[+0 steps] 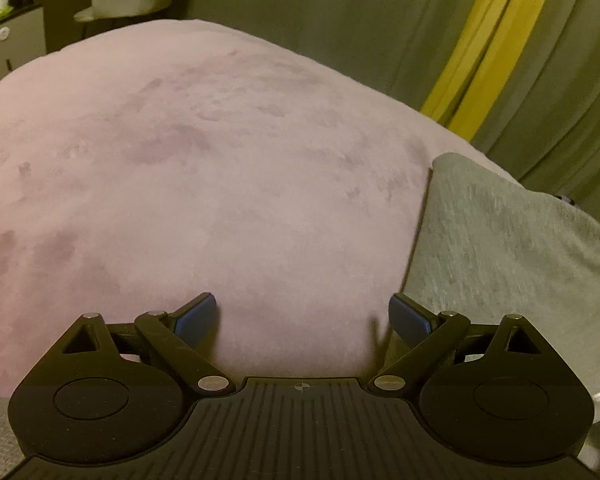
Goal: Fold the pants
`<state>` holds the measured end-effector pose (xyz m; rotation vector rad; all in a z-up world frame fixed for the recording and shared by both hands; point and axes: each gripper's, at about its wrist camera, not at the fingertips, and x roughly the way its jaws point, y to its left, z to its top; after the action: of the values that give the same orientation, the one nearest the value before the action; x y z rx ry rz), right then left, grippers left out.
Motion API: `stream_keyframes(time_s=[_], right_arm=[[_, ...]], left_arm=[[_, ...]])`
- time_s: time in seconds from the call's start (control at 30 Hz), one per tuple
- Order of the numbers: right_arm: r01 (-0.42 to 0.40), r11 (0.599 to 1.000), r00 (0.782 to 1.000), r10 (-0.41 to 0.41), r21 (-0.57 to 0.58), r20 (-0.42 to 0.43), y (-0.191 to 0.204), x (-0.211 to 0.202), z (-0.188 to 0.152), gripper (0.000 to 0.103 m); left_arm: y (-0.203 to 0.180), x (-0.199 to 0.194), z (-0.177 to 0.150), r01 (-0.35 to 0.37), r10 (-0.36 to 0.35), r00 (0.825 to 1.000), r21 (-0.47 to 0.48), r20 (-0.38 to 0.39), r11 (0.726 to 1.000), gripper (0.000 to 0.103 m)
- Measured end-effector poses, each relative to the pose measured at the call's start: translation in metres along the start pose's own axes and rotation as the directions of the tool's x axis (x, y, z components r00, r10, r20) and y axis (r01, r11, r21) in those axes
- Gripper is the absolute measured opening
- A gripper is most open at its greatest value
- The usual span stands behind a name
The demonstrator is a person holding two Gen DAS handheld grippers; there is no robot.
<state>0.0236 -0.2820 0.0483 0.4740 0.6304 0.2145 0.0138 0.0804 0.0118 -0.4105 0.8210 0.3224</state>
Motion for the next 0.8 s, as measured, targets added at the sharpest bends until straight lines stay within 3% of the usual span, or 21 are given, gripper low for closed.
stream_keyframes(time_s=[0.17, 0.3, 0.8], right_arm=[[-0.044, 0.998, 0.995, 0.049, -0.055, 0.088, 0.02, -0.028, 0.013, 0.035], [-0.047, 0.997, 0.995, 0.052, -0.061, 0.087, 0.026, -0.031, 0.018, 0.035], [-0.01, 1.0, 0.986, 0.008, 0.01, 0.164, -0.005, -0.059, 0.012, 0.035]], left_arm=[[0.0, -0.001, 0.0, -0.001, 0.001, 1.0, 0.003, -0.003, 1.0, 0.097], [0.001, -0.001, 0.001, 0.002, -0.002, 1.0, 0.003, -0.009, 1.0, 0.097], [0.002, 0.001, 0.0, 0.018, -0.018, 1.0, 0.017, -0.02, 1.0, 0.097]])
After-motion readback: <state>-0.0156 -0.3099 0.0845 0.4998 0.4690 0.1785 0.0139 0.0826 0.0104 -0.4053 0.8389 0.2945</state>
